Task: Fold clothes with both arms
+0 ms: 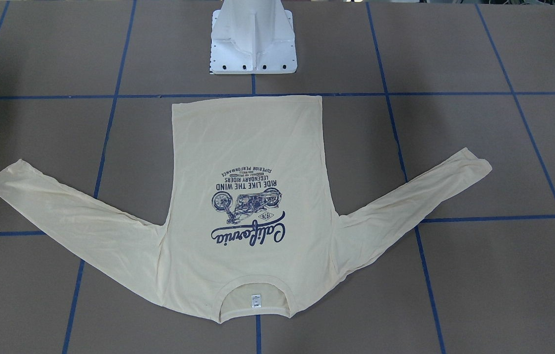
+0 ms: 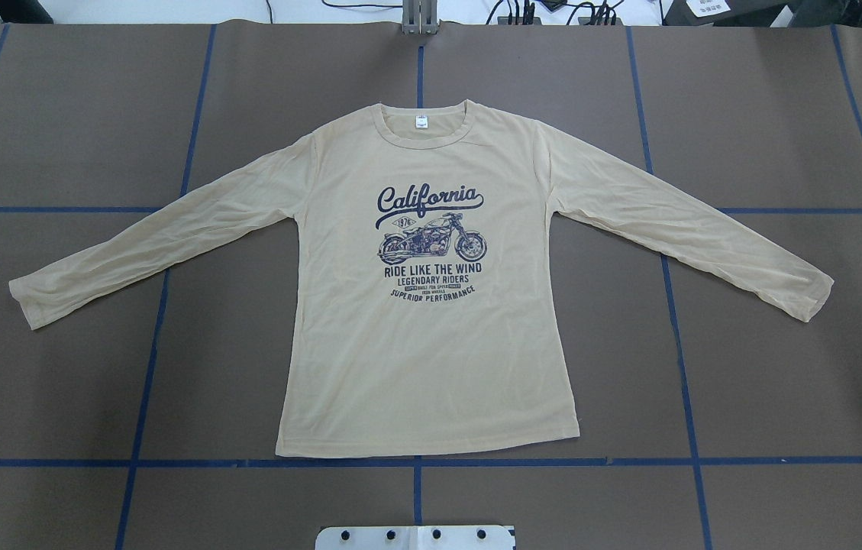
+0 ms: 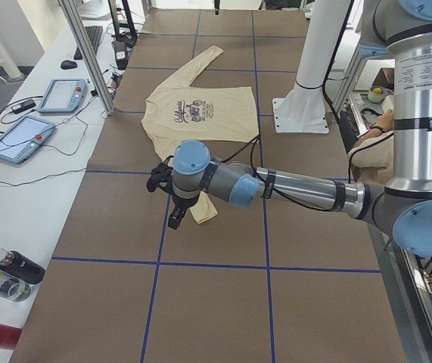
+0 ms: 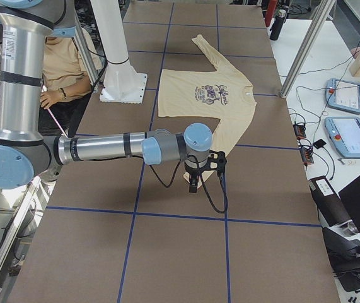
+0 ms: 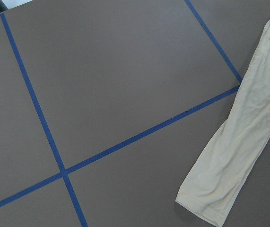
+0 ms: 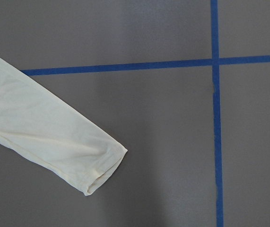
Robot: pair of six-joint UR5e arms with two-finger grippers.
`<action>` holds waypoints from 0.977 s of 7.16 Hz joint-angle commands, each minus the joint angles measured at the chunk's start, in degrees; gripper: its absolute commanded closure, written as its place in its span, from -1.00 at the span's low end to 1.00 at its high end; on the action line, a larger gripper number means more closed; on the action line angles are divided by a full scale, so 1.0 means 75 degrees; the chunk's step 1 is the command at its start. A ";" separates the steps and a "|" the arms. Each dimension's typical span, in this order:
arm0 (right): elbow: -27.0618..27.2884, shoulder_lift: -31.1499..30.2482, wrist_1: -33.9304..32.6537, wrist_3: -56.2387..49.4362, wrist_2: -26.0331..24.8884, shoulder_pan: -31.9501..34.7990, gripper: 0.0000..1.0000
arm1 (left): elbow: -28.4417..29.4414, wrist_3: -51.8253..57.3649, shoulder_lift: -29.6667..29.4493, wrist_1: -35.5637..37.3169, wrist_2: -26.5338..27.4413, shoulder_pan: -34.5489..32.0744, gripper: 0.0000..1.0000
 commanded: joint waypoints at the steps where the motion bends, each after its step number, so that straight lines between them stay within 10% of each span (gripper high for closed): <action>1: -0.0125 0.0004 0.0026 -0.0015 -0.0046 0.0007 -1.00 | -0.0148 0.0011 -0.0107 0.0443 0.0536 -0.0060 -1.00; 7: -0.0731 0.0202 0.1205 0.1030 -0.0117 -0.0730 -1.00 | -0.0149 0.0069 -0.0037 0.0084 0.0669 -0.0061 -1.00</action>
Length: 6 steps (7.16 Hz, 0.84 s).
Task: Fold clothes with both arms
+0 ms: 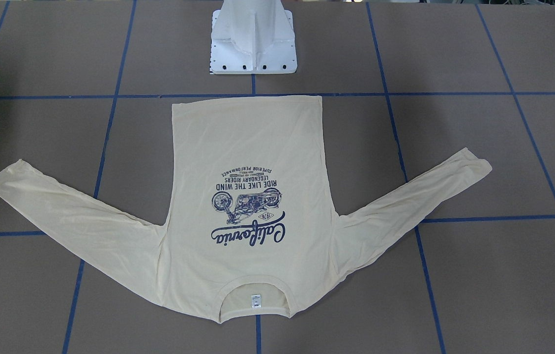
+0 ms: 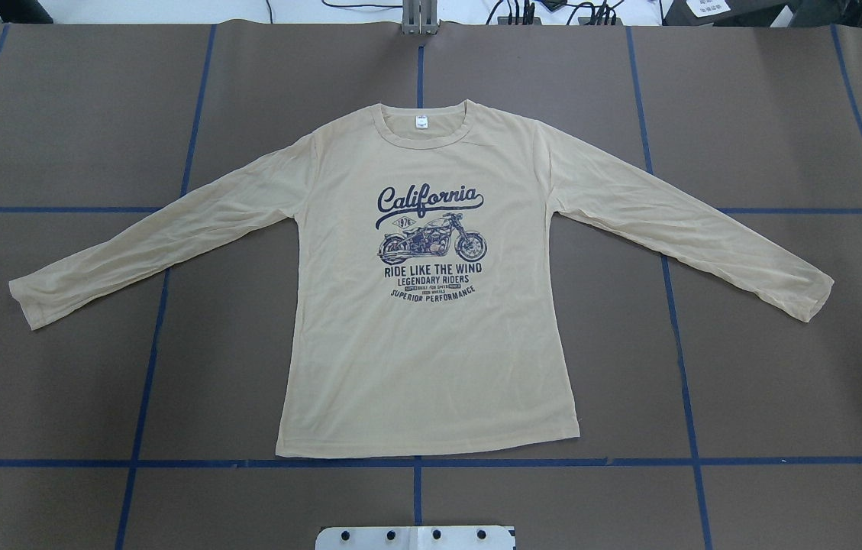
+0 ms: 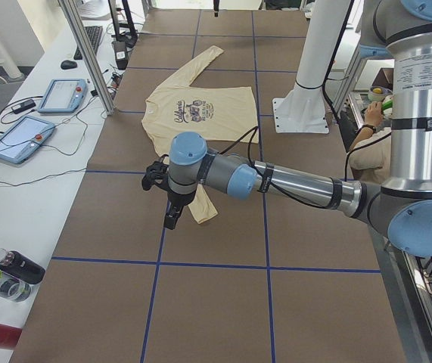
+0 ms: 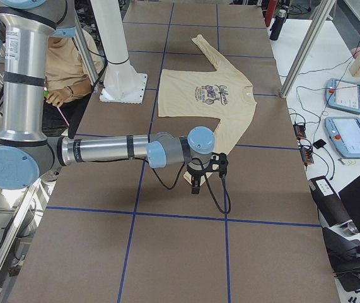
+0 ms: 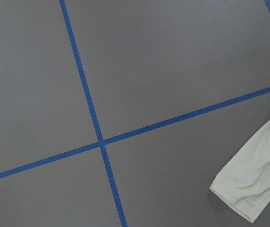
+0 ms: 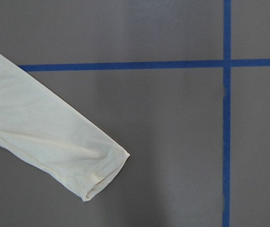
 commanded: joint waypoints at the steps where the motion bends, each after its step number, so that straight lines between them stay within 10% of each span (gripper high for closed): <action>1: -0.0838 0.0338 0.1137 0.1639 -0.0073 -0.0544 -0.99 | 0.0093 -0.0049 0.0122 -0.0871 0.0125 -0.0004 -1.00; 6: -0.2296 0.0868 0.3252 0.4308 -0.0155 -0.1716 -0.85 | 0.0140 -0.0284 0.0076 -0.1287 0.0079 0.0008 -1.00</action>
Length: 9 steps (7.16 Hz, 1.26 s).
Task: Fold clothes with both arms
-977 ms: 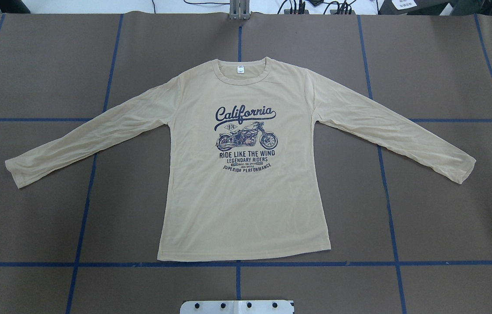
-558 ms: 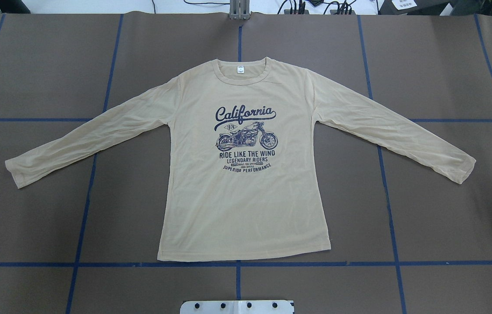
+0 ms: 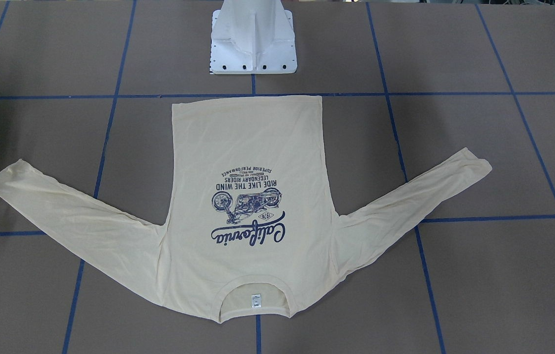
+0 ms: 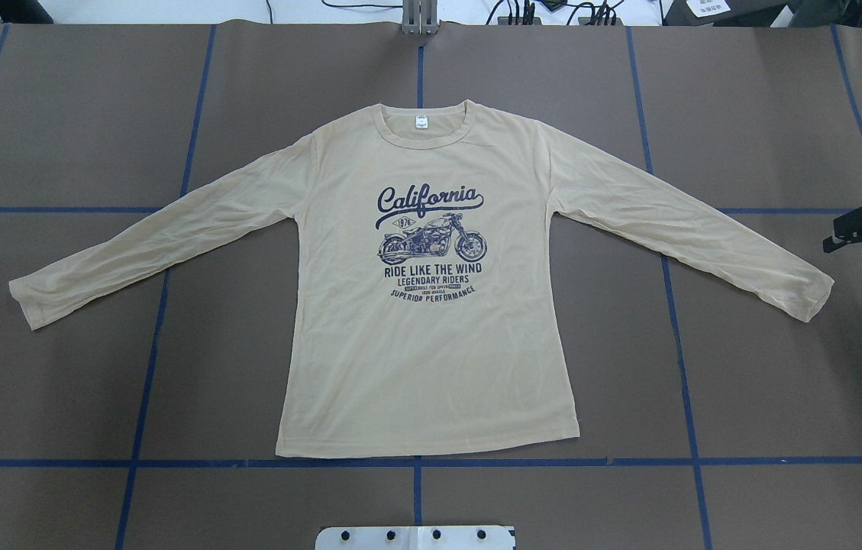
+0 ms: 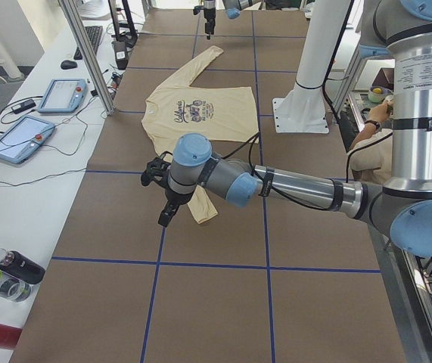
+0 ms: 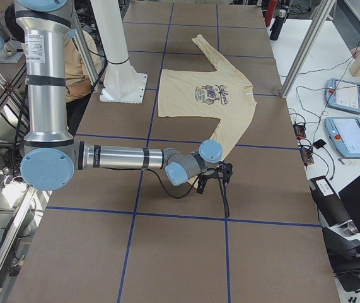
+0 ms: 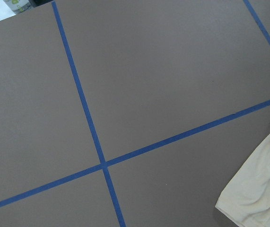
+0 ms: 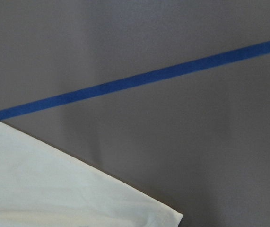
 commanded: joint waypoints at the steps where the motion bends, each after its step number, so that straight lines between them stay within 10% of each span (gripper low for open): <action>1: -0.0157 -0.0005 0.0186 0.0301 -0.0029 -0.0330 -0.80 | -0.0027 -0.0010 0.0006 -0.0074 -0.0002 -0.0002 -1.00; 9: -0.0544 0.0053 0.0186 0.0313 -0.0017 -0.0377 -0.54 | -0.0179 -0.0010 0.0052 -0.0074 -0.0013 -0.0014 -1.00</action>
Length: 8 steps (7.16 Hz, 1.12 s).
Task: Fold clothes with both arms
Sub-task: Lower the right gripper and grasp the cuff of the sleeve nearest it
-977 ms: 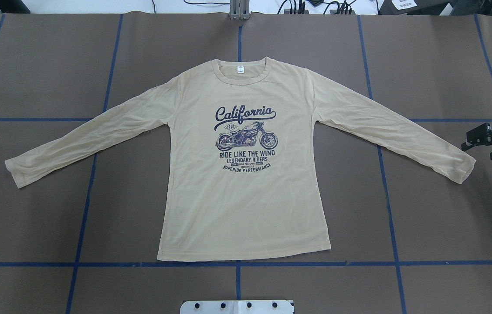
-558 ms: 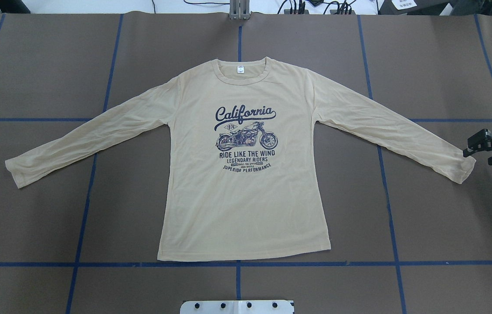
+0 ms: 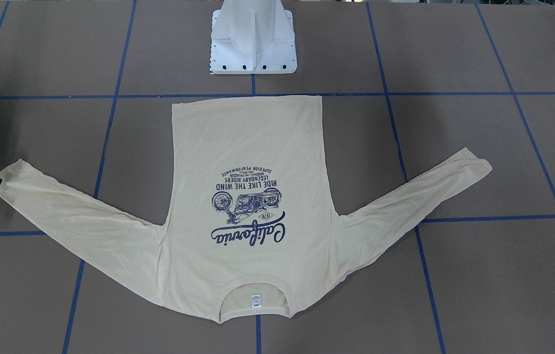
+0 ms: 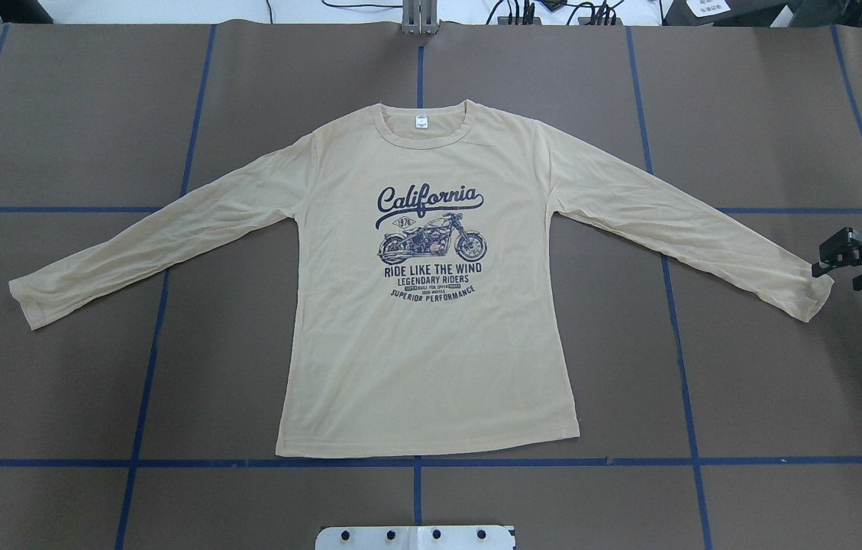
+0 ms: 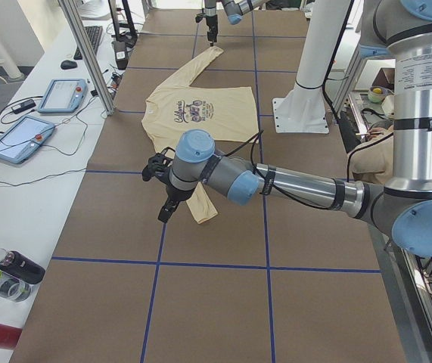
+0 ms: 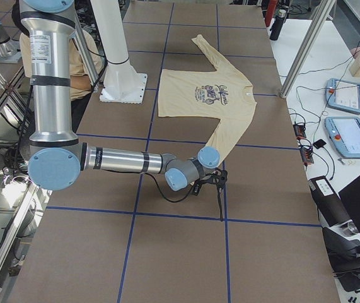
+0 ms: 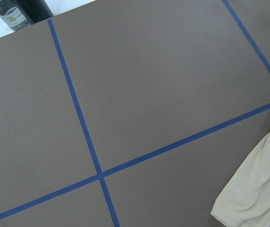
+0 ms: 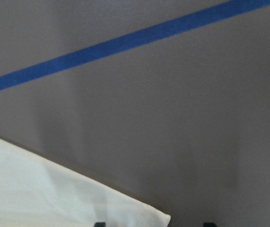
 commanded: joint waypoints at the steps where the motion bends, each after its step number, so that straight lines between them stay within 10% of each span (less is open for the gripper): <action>1: -0.0029 0.0045 0.0000 0.0000 0.0009 -0.0048 -0.53 | -0.0041 0.0000 0.0012 0.0000 -0.0004 0.0000 -1.00; 5: -0.0193 0.0069 -0.0012 0.0000 0.0009 -0.0060 -0.06 | -0.0030 0.0000 0.0012 0.0000 -0.0004 -0.0012 -1.00; 7: -0.0216 0.0069 -0.0023 0.0000 0.0009 -0.0060 0.89 | -0.0041 0.0000 0.0047 0.0000 -0.0004 -0.0012 -1.00; 8: -0.0205 0.0104 -0.0023 0.0000 0.0044 -0.0060 1.00 | -0.0030 0.0000 0.0048 0.0000 -0.0004 -0.0024 -1.00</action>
